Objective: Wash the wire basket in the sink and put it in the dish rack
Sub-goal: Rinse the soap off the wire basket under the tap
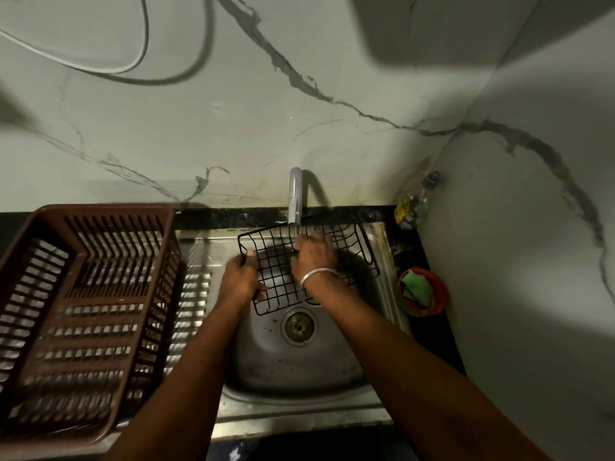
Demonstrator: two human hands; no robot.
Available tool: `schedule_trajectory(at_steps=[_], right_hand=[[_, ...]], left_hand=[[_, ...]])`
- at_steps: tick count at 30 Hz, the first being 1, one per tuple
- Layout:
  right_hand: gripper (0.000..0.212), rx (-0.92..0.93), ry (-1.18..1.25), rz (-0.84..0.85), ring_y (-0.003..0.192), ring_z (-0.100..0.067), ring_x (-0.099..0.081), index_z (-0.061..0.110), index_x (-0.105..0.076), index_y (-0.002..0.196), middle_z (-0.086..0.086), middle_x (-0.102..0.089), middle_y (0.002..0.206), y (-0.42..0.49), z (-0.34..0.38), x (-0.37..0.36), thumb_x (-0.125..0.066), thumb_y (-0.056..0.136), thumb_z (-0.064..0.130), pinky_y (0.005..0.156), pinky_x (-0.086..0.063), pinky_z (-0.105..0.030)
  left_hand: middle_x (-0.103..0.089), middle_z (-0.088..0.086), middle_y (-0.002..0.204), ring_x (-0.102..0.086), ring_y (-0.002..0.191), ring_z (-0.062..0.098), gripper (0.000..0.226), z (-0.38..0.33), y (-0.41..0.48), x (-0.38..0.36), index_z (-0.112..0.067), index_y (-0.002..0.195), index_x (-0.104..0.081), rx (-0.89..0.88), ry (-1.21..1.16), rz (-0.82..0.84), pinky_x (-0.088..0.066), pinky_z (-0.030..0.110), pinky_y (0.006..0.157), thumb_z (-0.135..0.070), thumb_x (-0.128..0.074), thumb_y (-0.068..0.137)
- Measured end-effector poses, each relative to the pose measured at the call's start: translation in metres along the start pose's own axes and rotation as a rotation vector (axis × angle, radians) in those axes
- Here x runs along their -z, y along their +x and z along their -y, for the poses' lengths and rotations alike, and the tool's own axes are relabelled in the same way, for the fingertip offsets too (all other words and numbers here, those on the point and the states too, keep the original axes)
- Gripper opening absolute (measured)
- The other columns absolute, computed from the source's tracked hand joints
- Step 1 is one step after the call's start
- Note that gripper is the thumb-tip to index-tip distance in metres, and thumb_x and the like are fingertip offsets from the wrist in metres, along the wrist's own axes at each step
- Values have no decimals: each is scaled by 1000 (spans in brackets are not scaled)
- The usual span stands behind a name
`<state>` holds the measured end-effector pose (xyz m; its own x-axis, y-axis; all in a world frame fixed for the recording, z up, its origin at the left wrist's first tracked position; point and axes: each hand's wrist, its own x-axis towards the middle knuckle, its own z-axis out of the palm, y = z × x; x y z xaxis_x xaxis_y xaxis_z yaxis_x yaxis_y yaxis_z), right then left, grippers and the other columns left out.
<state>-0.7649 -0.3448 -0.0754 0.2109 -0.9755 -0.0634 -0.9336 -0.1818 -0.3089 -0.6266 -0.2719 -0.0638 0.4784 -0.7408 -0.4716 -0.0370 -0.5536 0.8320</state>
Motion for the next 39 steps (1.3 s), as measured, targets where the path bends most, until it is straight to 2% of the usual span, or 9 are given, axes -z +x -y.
schedule_trajectory(at_steps=[5,8,11,16,22,27,35,37,39], right_hand=[[6,-579,1132,278,78,-26,-69,7,-66,105,-16,-70,88,12,-3,15,-63,100,8,54,-58,-29],[12,-668,1441,483,103,-36,-69,5,-62,101,-19,-70,102,13,0,14,-54,105,12,78,-61,-35],[18,-735,1573,402,101,-31,-71,2,-65,103,-17,-72,103,20,-9,11,-52,104,15,80,-59,-36],[19,-717,1500,575,68,-19,-65,10,-63,85,-7,-68,74,8,9,8,-52,101,13,73,-53,-32],[22,-680,1481,471,55,-11,-64,13,-63,86,-4,-69,70,9,13,7,-51,104,20,62,-54,-27],[14,-569,1378,281,75,-22,-73,3,-69,104,-13,-75,91,12,1,8,-64,99,15,66,-62,-31],[15,-496,1302,417,89,-31,-74,5,-67,108,-16,-74,100,16,6,13,-62,100,16,74,-62,-38],[17,-434,1135,604,84,-33,-77,6,-64,115,-23,-75,102,11,2,15,-63,101,16,70,-64,-39],[17,-441,1145,540,77,-30,-74,3,-65,112,-31,-71,107,16,0,21,-59,103,16,72,-62,-37]], left_hand=[[-77,4,109,-70,96,28,77,21,16,-8,-26,117,-70,54,-46,-20,-61,59,89,-90,-38,88],[-72,5,116,-66,103,27,48,5,0,-17,-27,129,-63,117,-111,55,-57,50,93,-62,-39,108],[-69,7,128,-69,106,33,49,5,-1,-22,-27,142,-58,160,-181,88,-60,58,91,-59,-42,108],[-74,4,118,-70,109,28,33,0,-6,-31,-28,124,-67,60,-176,109,-60,50,91,-49,-44,111],[-75,4,115,-70,107,26,33,-3,-2,-29,-29,114,-68,9,-188,128,-59,44,81,-50,-44,111],[-72,5,123,-68,112,29,32,2,1,-24,-31,119,-65,24,-220,136,-61,48,89,-53,-43,111],[-77,4,120,-73,111,27,36,-3,4,-25,-26,126,-67,-15,-265,185,-60,46,86,-51,-47,110],[-78,7,118,-75,108,29,46,-1,5,-22,-22,128,-66,11,-282,187,-62,53,91,-59,-49,106],[-75,7,126,-72,114,31,69,5,8,-21,-26,133,-65,33,-252,191,-60,57,95,-79,-51,91]])
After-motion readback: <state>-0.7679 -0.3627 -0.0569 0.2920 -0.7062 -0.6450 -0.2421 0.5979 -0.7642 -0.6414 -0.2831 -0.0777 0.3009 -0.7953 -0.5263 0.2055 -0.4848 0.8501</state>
